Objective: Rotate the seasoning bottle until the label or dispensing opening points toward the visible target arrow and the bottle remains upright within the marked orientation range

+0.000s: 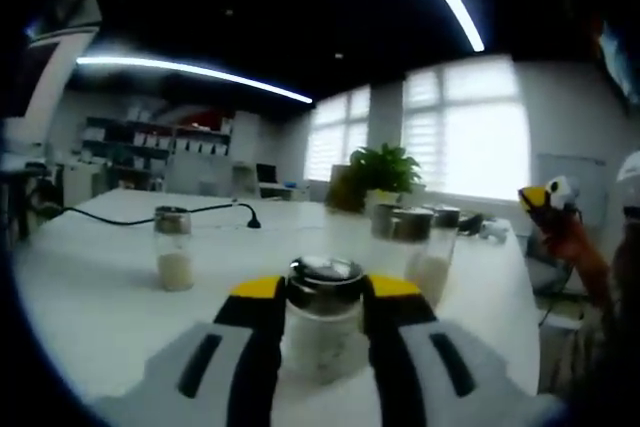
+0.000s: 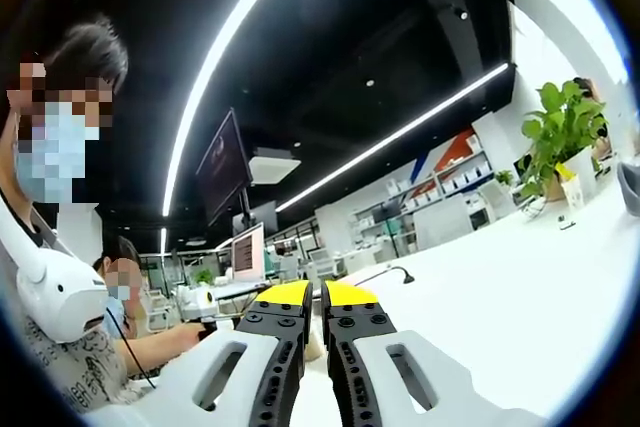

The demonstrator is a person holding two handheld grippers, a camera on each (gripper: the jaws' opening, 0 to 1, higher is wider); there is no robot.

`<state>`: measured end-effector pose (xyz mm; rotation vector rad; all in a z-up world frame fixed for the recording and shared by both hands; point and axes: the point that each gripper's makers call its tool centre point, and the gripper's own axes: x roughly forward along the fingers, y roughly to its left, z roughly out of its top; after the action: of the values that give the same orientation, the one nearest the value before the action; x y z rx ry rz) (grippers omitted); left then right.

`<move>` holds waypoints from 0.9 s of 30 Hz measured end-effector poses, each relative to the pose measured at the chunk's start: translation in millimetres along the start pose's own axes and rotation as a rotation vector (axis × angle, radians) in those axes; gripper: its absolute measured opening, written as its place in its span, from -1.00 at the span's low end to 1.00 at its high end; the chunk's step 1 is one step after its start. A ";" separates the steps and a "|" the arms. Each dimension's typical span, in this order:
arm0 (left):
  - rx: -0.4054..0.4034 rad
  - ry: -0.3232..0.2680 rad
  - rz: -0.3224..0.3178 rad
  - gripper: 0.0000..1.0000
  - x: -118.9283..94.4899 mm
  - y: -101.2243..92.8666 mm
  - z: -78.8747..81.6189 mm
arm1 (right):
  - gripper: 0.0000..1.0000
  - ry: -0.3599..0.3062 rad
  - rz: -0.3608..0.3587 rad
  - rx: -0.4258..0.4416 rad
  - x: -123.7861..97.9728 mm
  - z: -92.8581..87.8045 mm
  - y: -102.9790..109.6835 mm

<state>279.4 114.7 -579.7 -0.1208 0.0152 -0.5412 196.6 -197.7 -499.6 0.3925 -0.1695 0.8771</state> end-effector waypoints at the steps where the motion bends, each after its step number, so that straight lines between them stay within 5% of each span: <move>1: -0.001 0.000 0.000 -0.35 0.0 -0.1 0.0 | -0.96 0.000 0.000 0.000 -0.2 -0.4 -0.1; 5: 0.002 0.004 -0.005 -0.33 0.0 -0.3 -0.8 | -0.96 -0.003 -0.004 0.003 -2.1 -0.1 -1.5; 11: 0.014 0.004 -0.016 0.06 -0.9 -7.8 -1.1 | -0.95 0.000 -0.004 0.007 -2.7 -1.7 -1.3; 22: 0.070 -0.177 0.044 0.07 -34.9 10.5 66.2 | -0.95 -0.009 -0.011 0.010 -3.1 -1.1 -2.6; 27: 0.091 -0.183 0.100 0.02 -42.7 33.9 80.4 | -0.95 -0.008 -0.008 0.007 -2.3 -1.2 -0.6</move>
<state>263.9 174.4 -504.6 -0.0796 -0.1810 -0.4291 195.6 -199.2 -501.5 0.4026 -0.1724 0.8683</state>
